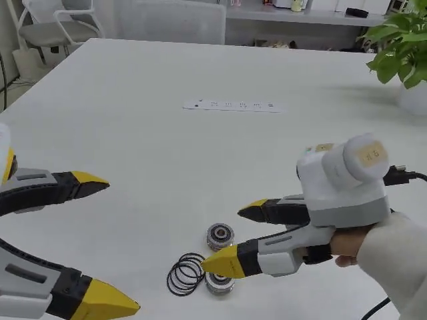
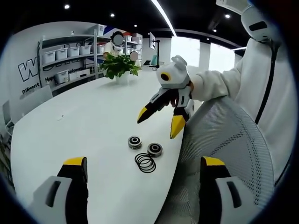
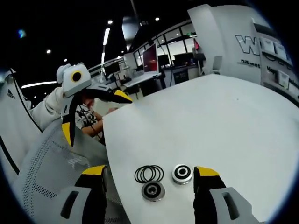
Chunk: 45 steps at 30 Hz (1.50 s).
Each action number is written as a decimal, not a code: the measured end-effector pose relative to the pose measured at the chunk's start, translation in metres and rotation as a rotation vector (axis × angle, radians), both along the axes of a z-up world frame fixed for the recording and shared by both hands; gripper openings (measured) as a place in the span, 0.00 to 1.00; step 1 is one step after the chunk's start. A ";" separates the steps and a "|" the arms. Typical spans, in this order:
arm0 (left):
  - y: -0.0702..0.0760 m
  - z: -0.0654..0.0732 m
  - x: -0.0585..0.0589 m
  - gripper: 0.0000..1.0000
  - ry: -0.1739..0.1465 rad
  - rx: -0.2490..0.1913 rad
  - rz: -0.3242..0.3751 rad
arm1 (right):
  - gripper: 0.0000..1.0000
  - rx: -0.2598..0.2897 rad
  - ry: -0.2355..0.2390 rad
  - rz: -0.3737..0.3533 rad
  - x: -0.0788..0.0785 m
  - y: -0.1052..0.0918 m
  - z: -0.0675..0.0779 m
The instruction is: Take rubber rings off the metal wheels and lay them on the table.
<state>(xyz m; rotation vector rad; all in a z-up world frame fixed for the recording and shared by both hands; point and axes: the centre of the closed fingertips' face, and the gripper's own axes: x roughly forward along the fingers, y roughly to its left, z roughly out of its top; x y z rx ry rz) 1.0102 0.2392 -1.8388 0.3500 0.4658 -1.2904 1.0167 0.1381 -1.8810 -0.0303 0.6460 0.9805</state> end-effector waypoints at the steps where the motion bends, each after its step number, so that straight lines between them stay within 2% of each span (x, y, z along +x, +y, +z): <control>1: 0.002 0.000 -0.001 0.99 0.000 -0.003 0.004 | 0.77 -0.006 -0.001 -0.003 -0.002 -0.003 0.001; 7: 0.014 -0.003 -0.007 0.99 0.015 -0.014 0.035 | 0.83 -0.039 -0.007 -0.008 -0.015 -0.021 0.004; 14: 0.030 -0.016 -0.012 0.99 0.049 -0.037 0.098 | 0.87 -0.081 -0.010 -0.065 -0.030 -0.055 0.006; 19: 0.035 -0.025 -0.015 0.99 0.064 -0.032 0.132 | 0.87 -0.115 -0.005 -0.095 -0.039 -0.072 0.006; 21: 0.038 -0.029 -0.017 0.99 0.063 -0.006 0.134 | 0.87 -0.114 -0.005 -0.111 -0.041 -0.076 0.007; 23: 0.038 -0.030 -0.020 0.99 0.058 0.002 0.129 | 0.87 -0.117 -0.002 -0.119 -0.044 -0.078 0.007; 31: 0.037 -0.028 -0.024 0.99 0.059 -0.016 0.132 | 0.86 -0.141 0.023 -0.128 -0.056 -0.083 0.001; 36: 0.038 -0.031 -0.028 0.99 0.061 -0.007 0.122 | 0.85 -0.145 0.038 -0.151 -0.060 -0.088 -0.002; 45: 0.038 -0.027 -0.027 0.99 0.058 -0.029 0.120 | 0.85 -0.140 0.028 -0.204 -0.066 -0.096 -0.001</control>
